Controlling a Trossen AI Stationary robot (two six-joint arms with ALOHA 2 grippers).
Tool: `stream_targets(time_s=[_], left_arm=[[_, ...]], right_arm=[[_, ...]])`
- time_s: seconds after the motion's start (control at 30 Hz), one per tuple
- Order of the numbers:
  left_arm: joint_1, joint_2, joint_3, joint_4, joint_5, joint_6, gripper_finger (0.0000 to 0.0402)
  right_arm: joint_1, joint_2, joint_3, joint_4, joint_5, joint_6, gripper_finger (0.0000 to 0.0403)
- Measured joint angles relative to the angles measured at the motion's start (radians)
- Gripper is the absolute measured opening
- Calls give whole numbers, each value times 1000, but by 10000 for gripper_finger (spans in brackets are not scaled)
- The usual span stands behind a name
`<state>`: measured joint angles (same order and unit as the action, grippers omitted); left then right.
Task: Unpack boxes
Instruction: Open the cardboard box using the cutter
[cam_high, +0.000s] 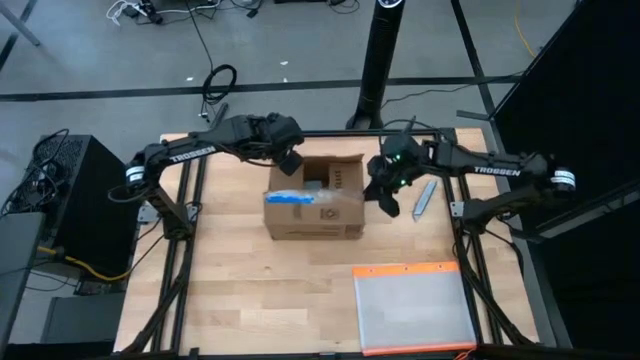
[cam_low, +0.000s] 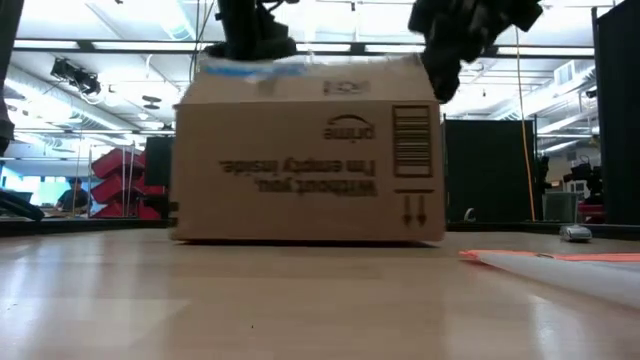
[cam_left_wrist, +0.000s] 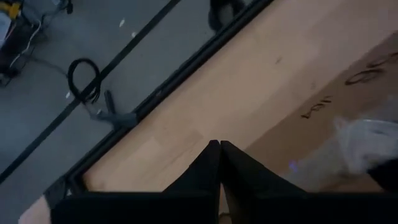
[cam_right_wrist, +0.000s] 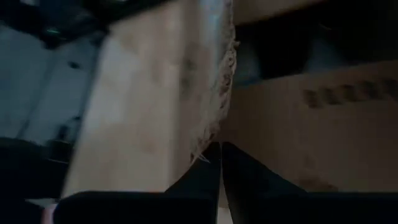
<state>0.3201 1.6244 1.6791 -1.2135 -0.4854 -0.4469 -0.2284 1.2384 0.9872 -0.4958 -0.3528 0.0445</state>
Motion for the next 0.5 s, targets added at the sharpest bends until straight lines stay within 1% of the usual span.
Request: stream_targets(time_s=[0.33, 0.37, 0.43, 0.5], left_arm=[[58, 32, 0, -96, 90, -52, 0], [64, 35, 0, -105, 101, -56, 0], [73, 35, 0, -98, 134, -55, 0], [74, 35, 3, -103, 155, -50, 0]], right_arm=[[233, 40, 0, 182, 34, 34, 0], [254, 48, 0, 195, 54, 35, 0], [284, 69, 0, 198, 173, 45, 0], [302, 64, 0, 189, 283, 70, 0]])
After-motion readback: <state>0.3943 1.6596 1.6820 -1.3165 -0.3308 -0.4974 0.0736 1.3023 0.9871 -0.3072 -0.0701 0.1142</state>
